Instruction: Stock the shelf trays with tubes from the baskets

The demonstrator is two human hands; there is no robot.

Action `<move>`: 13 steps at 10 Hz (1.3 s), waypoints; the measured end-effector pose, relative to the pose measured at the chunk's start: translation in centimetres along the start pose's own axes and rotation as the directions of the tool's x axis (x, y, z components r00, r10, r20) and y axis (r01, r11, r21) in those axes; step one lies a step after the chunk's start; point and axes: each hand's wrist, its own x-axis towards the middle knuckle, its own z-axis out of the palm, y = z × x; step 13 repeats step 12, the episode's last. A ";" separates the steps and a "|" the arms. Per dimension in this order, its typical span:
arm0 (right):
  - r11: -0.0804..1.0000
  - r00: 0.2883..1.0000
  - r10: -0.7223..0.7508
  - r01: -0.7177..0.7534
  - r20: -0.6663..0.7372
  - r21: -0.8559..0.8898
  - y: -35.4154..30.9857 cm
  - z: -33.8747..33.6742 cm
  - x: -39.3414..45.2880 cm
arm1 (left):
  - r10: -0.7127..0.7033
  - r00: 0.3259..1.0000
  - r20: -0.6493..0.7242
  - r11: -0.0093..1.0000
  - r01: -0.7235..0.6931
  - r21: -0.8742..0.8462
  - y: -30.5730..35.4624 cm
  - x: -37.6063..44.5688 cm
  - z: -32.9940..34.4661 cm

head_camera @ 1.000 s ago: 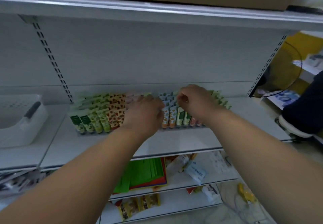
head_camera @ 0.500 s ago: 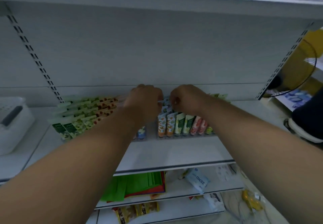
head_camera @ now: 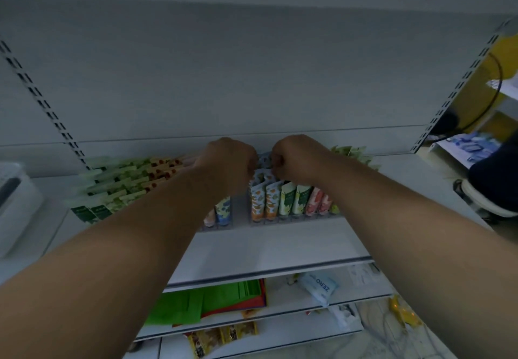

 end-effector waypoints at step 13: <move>0.989 0.981 -0.123 0.133 -0.150 0.057 -0.3 -0.2 -3.3 | 0.084 0.987 -0.137 0.996 -0.084 0.008 0.3 -3.6 0.6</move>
